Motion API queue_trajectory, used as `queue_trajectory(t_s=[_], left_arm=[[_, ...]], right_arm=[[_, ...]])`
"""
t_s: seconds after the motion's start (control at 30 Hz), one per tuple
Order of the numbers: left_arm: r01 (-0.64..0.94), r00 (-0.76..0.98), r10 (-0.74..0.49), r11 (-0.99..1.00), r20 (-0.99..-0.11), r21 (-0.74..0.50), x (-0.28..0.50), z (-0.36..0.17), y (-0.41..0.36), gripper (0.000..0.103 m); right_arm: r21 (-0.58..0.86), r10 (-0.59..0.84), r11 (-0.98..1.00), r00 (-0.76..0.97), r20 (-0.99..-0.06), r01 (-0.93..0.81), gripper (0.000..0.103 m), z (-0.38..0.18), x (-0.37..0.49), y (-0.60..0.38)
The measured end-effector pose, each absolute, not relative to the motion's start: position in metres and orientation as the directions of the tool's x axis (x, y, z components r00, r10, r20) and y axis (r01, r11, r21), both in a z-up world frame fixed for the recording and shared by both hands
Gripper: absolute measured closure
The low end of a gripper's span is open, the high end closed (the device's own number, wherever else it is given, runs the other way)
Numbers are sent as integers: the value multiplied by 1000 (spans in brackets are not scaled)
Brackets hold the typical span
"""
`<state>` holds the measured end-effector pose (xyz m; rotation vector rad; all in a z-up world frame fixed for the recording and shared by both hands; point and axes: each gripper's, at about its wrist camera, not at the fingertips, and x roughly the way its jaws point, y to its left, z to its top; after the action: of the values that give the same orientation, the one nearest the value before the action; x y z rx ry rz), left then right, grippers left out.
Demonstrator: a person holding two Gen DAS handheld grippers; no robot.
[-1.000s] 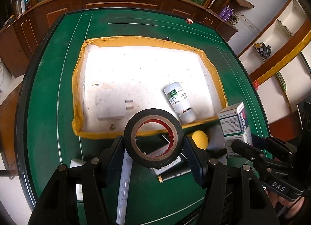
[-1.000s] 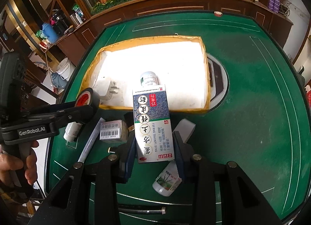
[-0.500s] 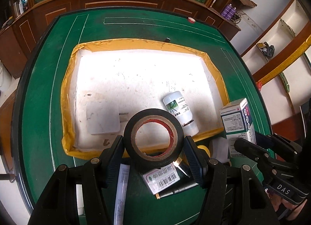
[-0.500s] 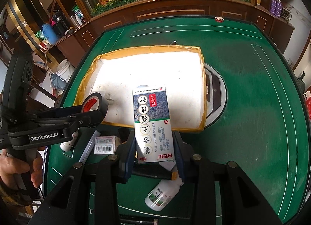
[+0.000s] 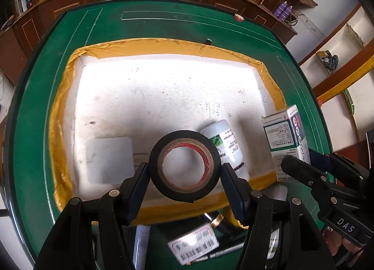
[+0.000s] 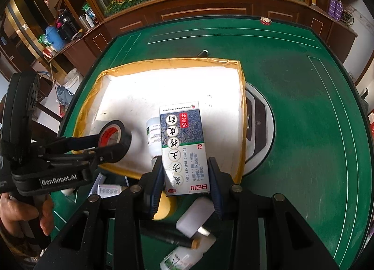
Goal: Organize rigid objects
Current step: 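Lower the medicine box into the tray and open the right gripper while the left releases the tape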
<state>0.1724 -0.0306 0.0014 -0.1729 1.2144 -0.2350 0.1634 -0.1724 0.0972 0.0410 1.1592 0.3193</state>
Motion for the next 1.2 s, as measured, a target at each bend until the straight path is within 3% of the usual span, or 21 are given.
queue_trajectory(t_s=[1.1, 1.2], left_arm=[[91, 289, -251, 968, -924, -234, 174, -24, -35, 37], [86, 294, -257, 966, -920, -243, 171, -20, -31, 37]], right_arm=[[173, 232, 958, 264, -936, -229, 68, 48, 191, -164], [183, 239, 960, 271, -932, -213, 60, 52, 189, -168]])
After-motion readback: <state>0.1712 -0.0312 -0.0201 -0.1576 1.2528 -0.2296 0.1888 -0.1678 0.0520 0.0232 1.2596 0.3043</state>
